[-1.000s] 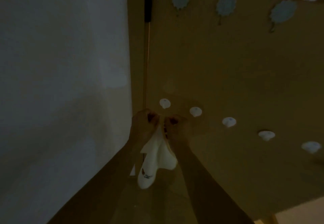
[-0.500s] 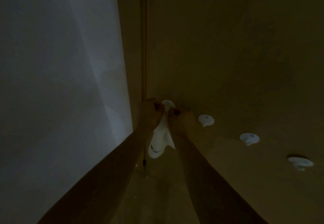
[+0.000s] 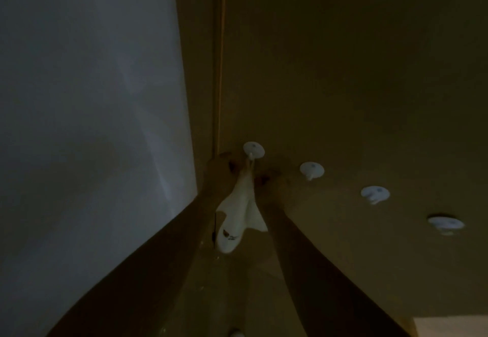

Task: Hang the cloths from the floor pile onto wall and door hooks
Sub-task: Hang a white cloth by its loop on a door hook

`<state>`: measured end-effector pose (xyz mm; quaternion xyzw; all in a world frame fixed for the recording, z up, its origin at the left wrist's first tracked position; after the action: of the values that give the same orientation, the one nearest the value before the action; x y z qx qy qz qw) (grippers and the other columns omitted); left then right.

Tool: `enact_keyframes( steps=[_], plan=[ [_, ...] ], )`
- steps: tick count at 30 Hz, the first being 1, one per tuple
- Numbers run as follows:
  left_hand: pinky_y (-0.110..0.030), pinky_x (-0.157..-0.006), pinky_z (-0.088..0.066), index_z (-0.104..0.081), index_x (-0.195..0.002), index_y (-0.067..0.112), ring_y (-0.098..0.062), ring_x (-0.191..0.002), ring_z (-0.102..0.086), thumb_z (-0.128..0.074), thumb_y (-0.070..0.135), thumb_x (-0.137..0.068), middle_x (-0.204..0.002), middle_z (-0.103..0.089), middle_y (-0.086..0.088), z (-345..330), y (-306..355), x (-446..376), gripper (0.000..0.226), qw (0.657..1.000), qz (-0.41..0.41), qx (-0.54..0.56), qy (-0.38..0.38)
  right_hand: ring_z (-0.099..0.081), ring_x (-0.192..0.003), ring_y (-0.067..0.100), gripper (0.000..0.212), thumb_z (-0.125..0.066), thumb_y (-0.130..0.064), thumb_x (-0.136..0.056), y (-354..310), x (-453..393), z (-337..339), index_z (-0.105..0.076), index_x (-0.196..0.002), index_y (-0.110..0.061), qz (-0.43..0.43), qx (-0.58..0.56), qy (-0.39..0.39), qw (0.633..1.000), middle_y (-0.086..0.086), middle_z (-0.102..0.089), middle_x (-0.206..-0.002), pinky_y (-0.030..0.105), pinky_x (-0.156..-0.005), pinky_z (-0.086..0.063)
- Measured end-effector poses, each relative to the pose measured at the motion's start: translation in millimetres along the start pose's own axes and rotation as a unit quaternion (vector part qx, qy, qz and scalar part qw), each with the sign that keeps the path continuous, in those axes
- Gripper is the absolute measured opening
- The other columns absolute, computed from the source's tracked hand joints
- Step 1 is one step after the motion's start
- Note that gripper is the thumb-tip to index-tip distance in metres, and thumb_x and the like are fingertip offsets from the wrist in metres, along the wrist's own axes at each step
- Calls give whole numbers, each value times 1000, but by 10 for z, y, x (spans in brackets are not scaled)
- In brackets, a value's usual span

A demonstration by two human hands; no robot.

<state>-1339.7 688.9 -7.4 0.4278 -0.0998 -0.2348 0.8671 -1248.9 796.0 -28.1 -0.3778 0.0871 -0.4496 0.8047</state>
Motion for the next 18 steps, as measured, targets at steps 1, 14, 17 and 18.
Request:
enact_keyframes(
  steps=[1, 14, 17, 18],
  plan=[
    [-32, -75, -52, -64, -96, 2, -22, -84, -62, -55, 16, -97, -92, -66, -10, 35, -35, 30, 16, 1000, -4, -16, -2, -53, -97, 18, 31, -41, -22, -102, 23, 31, -7, -59, -119, -3, -7, 2, -1, 1000, 11, -61, -118, 30, -89, -42],
    [-45, -110, -32, -43, -144, 17, -28, -133, -42, -45, 34, -100, -148, -43, -9, 435, 6, 595, 46, 971, -110, -213, 18, -58, -110, 17, 32, -56, -23, -94, -200, 721, 288, -57, -125, -17, 223, 27, 48, 973, 0, -61, -120, 34, -91, -50],
    [-50, -118, -14, -27, -151, 26, -24, -146, -21, -36, 41, -102, -160, -22, -2, 529, 48, 732, 53, 961, -86, -263, 17, -51, -119, 18, 40, -59, -20, -93, -295, 860, 375, -53, -132, -16, 269, 22, 53, 962, 1, -57, -127, 26, -99, -40],
    [-51, -119, -12, -25, -152, 28, -24, -147, -18, -35, 42, -102, -161, -19, -2, 565, 64, 790, 54, 960, -77, -270, 19, -49, -121, 18, 42, -59, -19, -93, -323, 902, 395, -51, -134, -17, 287, 32, 52, 956, 2, -56, -129, 24, -100, -36]
  ],
)
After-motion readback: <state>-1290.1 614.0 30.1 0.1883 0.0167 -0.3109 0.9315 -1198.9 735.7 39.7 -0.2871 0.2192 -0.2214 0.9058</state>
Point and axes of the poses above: each hand's wrist, its own x-axis away from the middle knuckle, its own z-axis out of the back of the hand, y = z × x, the point moved 4 cm from there along -x, towards the middle knuckle
